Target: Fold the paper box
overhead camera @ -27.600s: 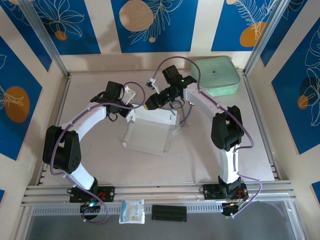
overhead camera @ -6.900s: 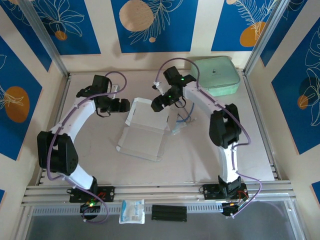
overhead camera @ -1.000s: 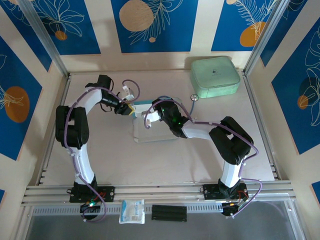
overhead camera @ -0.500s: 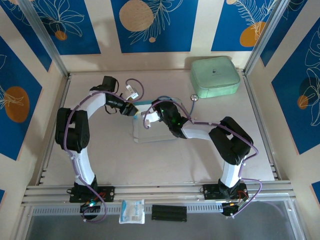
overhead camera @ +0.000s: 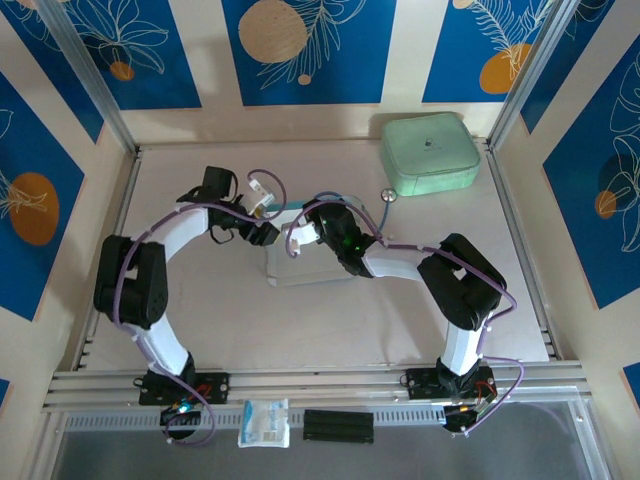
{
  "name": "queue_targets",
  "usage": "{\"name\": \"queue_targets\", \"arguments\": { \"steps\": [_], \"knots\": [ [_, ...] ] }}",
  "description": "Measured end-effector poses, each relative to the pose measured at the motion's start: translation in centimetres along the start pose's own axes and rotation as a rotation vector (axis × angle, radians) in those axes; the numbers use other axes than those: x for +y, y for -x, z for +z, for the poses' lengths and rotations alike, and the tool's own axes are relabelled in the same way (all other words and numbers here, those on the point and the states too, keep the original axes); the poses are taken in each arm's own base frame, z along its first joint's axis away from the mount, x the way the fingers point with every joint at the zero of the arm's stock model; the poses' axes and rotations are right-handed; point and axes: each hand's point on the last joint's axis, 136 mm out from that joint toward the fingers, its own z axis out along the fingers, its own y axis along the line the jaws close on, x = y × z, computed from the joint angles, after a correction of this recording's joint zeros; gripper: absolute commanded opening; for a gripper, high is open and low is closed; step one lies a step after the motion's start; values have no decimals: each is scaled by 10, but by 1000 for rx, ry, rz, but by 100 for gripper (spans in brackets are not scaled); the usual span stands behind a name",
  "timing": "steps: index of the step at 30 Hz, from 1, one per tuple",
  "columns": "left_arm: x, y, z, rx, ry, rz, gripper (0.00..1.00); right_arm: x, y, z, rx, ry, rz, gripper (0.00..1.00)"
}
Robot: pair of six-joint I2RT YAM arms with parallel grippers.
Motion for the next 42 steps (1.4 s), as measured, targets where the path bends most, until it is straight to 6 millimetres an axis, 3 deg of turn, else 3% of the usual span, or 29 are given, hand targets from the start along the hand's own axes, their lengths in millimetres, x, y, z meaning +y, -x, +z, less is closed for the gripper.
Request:
{"name": "queue_targets", "arguments": {
  "steps": [5, 12, 15, 19, 25, 32, 42],
  "knots": [
    [-10, 32, -38, -116, -3, 81, 91, 0, -1, 0, 1, 0, 11, 4],
    [-7, 1, -56, -51, -38, 193, 87, 0, 0, 0, 0, 1, 23, 4],
    [-5, -3, -59, -51, -42, 278, 87, 0, -1, -1, 0, 2, 26, 4],
    [1, -7, -46, -52, -73, 329, 75, 1, -1, -2, 0, 5, 26, 4],
    [20, -11, -18, -60, -102, 322, 67, 1, -1, -2, 0, 4, 29, 4],
    [27, -6, -8, -83, -90, 326, 48, 1, -1, -2, 0, 4, 29, 4],
    [17, -15, 13, -6, -95, 267, 45, 1, -1, -2, 0, 4, 29, 4]
  ]
}}
